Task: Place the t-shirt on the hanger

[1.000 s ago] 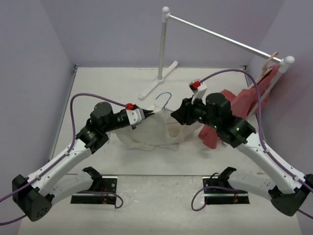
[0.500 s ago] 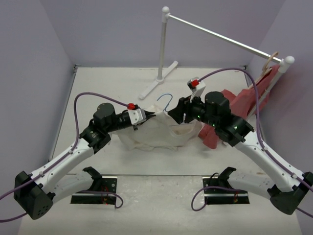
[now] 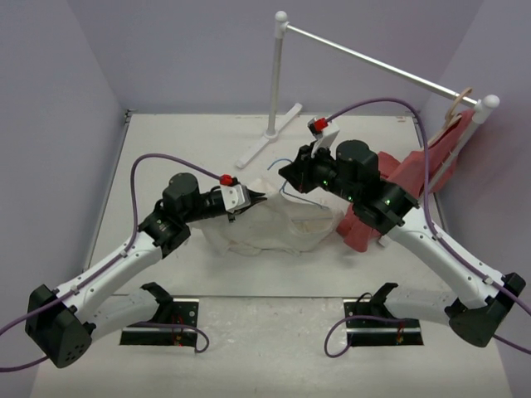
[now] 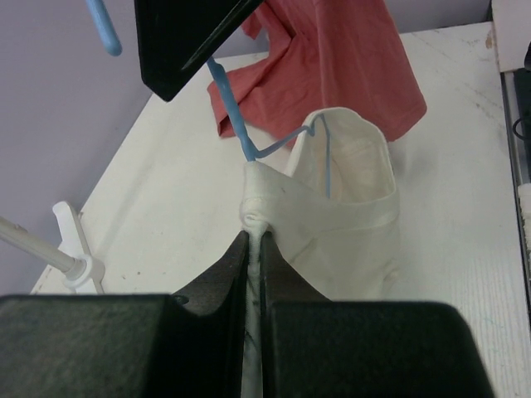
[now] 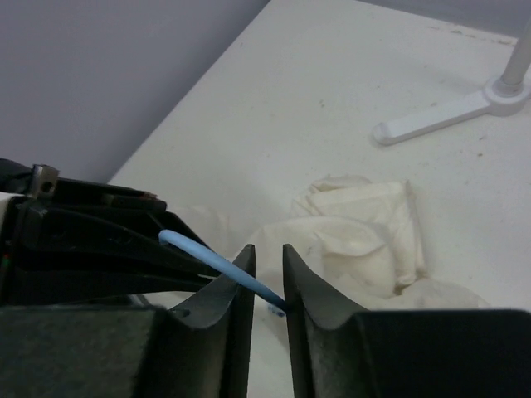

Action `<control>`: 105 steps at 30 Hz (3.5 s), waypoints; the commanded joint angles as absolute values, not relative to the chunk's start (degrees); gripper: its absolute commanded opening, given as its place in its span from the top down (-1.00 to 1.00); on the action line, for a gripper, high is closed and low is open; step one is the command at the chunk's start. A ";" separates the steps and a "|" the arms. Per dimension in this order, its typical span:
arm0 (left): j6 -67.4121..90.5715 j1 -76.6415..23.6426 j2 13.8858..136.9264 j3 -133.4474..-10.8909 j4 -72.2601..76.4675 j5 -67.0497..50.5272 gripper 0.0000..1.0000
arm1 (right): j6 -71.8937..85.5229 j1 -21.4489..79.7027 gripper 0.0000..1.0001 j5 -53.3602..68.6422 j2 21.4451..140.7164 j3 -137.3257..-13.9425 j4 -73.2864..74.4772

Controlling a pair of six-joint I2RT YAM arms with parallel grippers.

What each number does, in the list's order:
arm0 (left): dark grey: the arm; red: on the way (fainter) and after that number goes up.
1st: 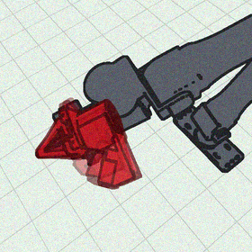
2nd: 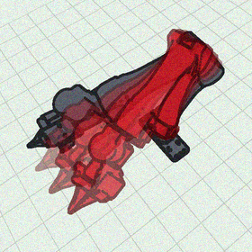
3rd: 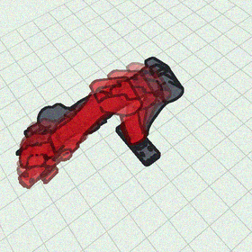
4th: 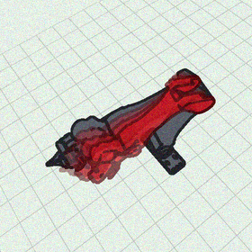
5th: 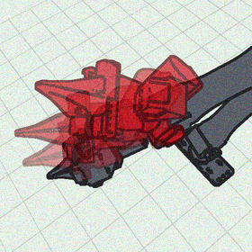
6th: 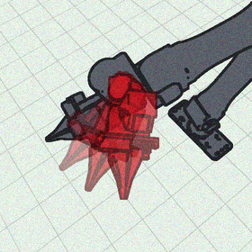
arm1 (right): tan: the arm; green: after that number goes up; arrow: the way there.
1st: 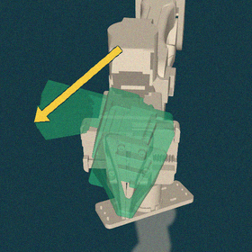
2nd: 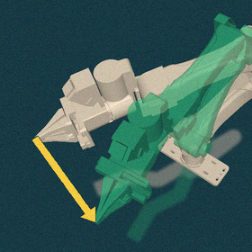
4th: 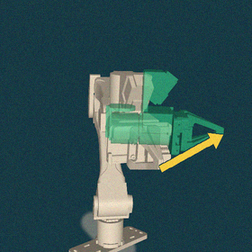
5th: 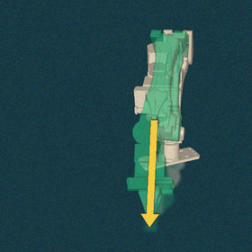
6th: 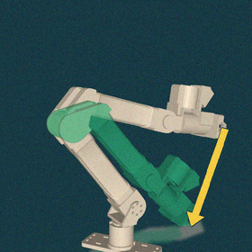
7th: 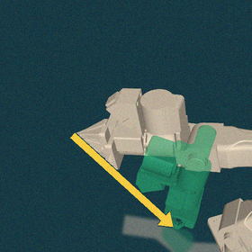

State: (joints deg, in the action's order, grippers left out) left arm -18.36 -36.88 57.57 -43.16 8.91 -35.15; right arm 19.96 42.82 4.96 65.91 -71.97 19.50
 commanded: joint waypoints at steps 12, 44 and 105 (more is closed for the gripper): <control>-14.34 -37.09 56.67 -49.83 -2.56 -21.05 -0.85 | 18.00 43.33 1.00 -4.49 63.52 -71.14 15.63; -17.12 -24.70 51.59 -53.17 -11.48 -17.08 -1.00 | 9.15 42.98 1.00 1.87 42.05 -67.95 21.59; -2.17 -21.01 59.51 -55.25 -4.02 0.10 0.16 | 9.14 40.17 1.00 0.08 48.39 -74.64 24.79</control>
State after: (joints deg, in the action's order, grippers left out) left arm -3.54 -22.04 59.77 -54.11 -7.96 0.39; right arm 9.16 40.45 -1.82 47.68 -71.28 26.50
